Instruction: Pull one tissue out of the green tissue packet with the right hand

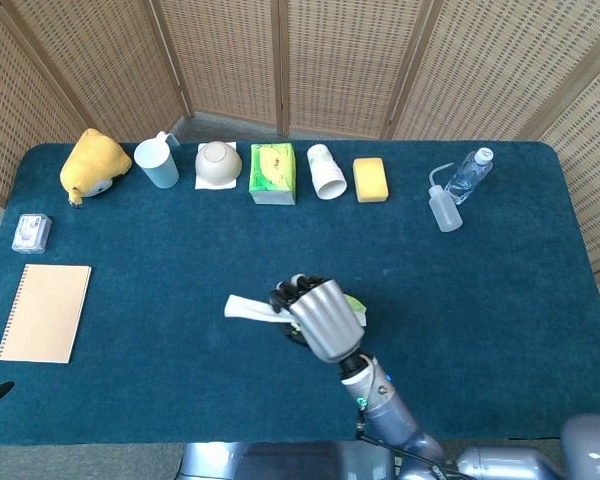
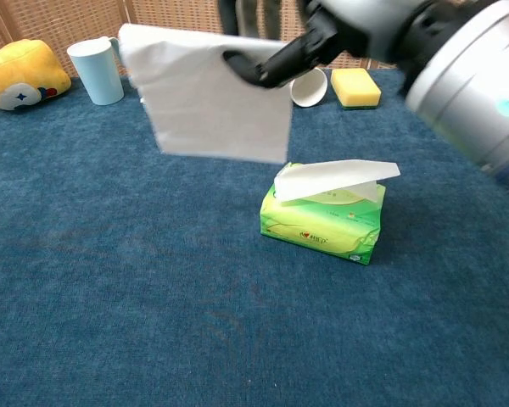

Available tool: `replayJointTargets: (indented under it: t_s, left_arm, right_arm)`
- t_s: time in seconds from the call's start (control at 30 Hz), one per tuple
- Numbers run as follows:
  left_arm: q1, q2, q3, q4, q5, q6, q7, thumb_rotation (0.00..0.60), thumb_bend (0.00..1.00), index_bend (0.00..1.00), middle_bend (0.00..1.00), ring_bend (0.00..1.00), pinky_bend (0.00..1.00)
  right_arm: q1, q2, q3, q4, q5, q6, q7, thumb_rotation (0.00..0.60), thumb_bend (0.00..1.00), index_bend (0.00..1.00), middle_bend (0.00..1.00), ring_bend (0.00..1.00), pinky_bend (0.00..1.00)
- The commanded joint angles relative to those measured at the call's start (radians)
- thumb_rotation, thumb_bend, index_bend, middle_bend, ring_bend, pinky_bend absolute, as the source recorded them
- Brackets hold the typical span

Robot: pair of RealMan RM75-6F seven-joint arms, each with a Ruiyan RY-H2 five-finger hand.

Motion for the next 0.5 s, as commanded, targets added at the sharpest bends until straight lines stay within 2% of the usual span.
replayJointTargets:
  t_s: [0.03,0.23,0.4,0.47,0.5]
  left_arm:
    - [0.000,0.005,0.001,0.007,0.004,0.001,-0.018,0.600,0.00,0.00,0.00,0.00,0.01]
    - [-0.005,0.009,0.002,0.017,0.005,-0.008,-0.039,0.600,0.00,0.00,0.00,0.00,0.01]
    - [-0.008,0.010,0.002,0.017,0.005,-0.015,-0.039,0.600,0.00,0.00,0.00,0.00,0.01]
    - [-0.007,0.011,0.003,0.018,0.006,-0.013,-0.040,0.600,0.00,0.00,0.00,0.00,0.01]
    - [-0.007,0.011,0.003,0.018,0.006,-0.013,-0.041,0.600,0.00,0.00,0.00,0.00,0.01]
  right_arm:
    - [0.034,-0.063,-0.014,0.059,0.044,-0.044,-0.037,0.600,0.48,0.66,0.65,0.57,0.76]
    - [0.068,-0.150,-0.029,0.151,0.096,-0.092,-0.050,0.600,0.48,0.66,0.65,0.57,0.76]
    - [0.098,-0.210,-0.013,0.213,0.142,-0.122,-0.069,0.600,0.48,0.65,0.64,0.56,0.76]
    - [0.108,-0.226,-0.002,0.236,0.164,-0.133,-0.070,0.600,0.48,0.55,0.57,0.51,0.75]
    - [0.111,-0.227,0.001,0.241,0.178,-0.141,-0.074,0.600,0.46,0.38,0.47,0.43,0.72]
